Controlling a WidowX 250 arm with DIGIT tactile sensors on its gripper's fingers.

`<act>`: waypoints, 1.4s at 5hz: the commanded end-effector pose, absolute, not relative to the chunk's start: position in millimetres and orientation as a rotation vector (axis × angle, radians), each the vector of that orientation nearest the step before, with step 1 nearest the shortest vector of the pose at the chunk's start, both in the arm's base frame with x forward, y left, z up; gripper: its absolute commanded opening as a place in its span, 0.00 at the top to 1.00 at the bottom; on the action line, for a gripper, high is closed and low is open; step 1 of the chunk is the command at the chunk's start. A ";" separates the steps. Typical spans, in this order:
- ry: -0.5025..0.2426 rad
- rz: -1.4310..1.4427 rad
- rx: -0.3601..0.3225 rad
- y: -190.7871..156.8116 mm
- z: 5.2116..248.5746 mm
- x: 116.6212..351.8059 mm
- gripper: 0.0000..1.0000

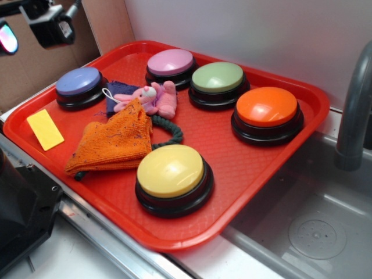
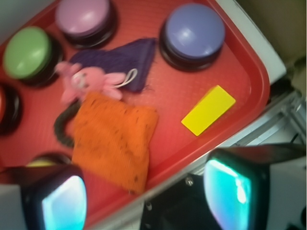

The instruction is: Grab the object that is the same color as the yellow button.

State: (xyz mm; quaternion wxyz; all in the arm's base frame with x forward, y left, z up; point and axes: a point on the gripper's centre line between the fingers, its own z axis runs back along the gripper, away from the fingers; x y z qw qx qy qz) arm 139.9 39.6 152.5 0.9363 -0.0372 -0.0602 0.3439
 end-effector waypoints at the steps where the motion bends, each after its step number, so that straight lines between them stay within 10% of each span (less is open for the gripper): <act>1: -0.173 1.037 -0.016 83.4 117.6 132.7 0.00; 5: -0.209 1.223 0.220 129.1 51.5 124.2 0.00; 7: -0.214 1.180 0.116 129.8 31.2 132.1 0.00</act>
